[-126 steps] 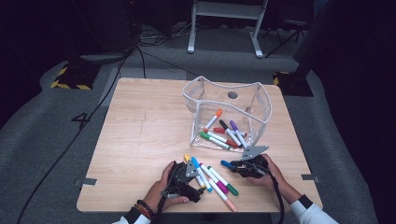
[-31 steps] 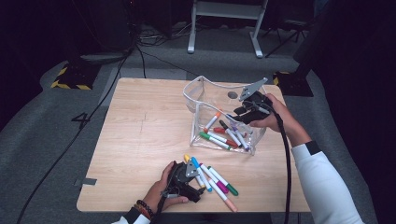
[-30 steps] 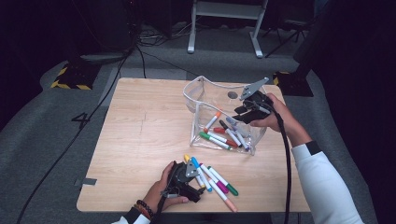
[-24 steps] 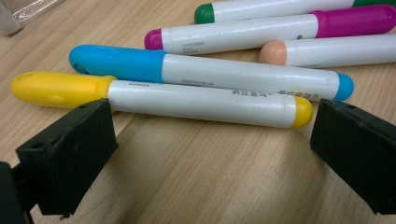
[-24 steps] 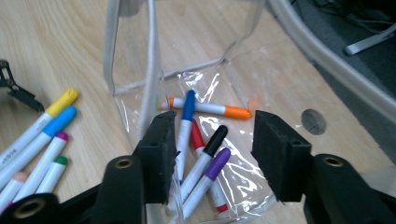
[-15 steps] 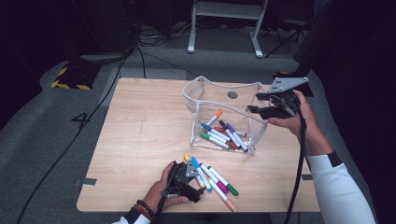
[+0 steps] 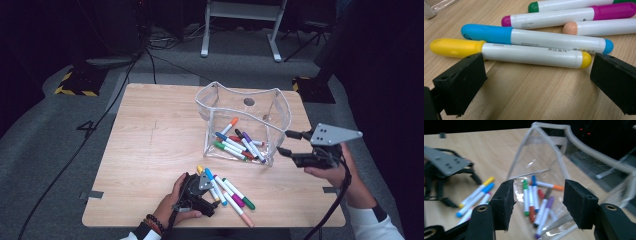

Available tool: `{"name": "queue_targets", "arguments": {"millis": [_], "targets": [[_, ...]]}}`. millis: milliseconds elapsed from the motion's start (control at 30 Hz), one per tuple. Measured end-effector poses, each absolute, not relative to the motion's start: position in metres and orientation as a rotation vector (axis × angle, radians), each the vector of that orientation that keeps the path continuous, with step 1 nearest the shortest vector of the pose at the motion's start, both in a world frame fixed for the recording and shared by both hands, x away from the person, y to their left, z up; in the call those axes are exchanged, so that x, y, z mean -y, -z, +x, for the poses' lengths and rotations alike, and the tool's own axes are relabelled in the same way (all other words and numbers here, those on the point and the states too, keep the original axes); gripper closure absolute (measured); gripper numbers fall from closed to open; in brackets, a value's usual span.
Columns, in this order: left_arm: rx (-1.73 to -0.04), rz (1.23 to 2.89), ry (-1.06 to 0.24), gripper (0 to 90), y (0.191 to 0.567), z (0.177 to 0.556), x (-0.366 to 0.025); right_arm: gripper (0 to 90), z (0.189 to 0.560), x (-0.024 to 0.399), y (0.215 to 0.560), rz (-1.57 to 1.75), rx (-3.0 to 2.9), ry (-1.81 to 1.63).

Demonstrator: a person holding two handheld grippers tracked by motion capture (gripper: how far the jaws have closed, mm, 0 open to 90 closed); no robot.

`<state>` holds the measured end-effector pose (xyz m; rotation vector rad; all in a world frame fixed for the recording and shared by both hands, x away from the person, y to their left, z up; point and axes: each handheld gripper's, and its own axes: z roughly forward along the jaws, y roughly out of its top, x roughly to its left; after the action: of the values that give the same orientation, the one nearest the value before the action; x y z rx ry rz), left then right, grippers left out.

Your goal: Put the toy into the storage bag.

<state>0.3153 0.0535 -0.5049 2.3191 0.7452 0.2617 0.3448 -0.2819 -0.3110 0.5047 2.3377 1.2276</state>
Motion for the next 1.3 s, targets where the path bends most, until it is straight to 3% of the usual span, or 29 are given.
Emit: {"name": "queue_targets", "arguments": {"millis": [267, 600, 1100, 1233, 1300], "targets": [[-0.746, 2.318, -0.261, 0.5, 0.505, 0.315, -0.053, 40.4, 0.325, 0.267, 0.381, 0.495, -2.404, -1.278], [-0.746, 2.318, -0.262, 0.5, 0.505, 0.315, -0.053, 43.1, 0.332, 0.23, 0.449, 0.489, -2.64, -1.211], [-0.746, 2.318, -0.261, 0.5, 0.505, 0.315, -0.053, 46.4, 0.331, 0.225, 0.481, 0.474, -2.766, -1.049], [-0.746, 2.318, -0.262, 0.5, 0.505, 0.315, -0.053, 53.3, 0.337, 0.231, 0.487, 0.494, -2.759, -0.992], [-0.746, 2.318, -0.262, 0.5, 0.505, 0.315, -0.053, 62.3, 0.342, 0.237, 0.488, 0.516, -2.767, -1.017]]}}
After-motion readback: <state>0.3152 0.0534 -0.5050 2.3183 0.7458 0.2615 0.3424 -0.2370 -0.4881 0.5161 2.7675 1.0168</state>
